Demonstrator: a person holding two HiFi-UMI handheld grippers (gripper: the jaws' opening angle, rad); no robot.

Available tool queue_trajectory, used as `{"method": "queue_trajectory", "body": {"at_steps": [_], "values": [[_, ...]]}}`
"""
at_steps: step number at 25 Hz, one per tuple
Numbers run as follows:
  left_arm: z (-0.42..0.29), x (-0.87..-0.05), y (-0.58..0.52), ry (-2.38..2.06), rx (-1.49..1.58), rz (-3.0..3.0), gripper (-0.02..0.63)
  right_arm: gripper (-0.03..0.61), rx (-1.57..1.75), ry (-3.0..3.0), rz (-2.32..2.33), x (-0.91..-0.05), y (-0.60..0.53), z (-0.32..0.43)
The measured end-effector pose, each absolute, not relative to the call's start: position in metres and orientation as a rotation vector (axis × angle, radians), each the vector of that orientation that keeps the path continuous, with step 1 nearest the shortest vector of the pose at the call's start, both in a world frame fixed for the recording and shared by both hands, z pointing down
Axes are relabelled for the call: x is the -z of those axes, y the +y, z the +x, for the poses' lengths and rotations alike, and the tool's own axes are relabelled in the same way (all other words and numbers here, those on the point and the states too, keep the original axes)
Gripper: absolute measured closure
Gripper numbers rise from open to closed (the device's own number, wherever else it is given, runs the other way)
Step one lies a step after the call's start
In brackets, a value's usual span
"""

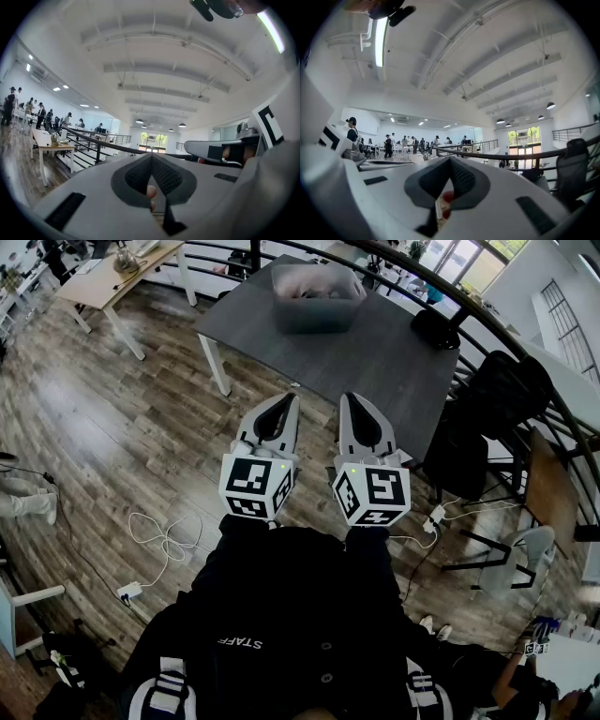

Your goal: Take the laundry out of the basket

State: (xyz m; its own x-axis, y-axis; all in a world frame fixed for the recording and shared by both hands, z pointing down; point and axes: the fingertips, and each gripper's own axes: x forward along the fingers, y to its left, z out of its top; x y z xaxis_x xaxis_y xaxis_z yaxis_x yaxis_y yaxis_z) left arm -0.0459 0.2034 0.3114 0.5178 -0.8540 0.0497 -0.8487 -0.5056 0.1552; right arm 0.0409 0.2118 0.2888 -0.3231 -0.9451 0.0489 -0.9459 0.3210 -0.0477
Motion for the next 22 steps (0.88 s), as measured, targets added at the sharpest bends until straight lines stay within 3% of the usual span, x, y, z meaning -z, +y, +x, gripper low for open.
{"method": "queue_trajectory", "body": {"at_steps": [22], "values": [[-0.078,-0.317,0.182,-1.458,-0.015,2.641,0.613,0.566,-0.197,-2.502,1.920,-0.313,0.204,0.014]]}}
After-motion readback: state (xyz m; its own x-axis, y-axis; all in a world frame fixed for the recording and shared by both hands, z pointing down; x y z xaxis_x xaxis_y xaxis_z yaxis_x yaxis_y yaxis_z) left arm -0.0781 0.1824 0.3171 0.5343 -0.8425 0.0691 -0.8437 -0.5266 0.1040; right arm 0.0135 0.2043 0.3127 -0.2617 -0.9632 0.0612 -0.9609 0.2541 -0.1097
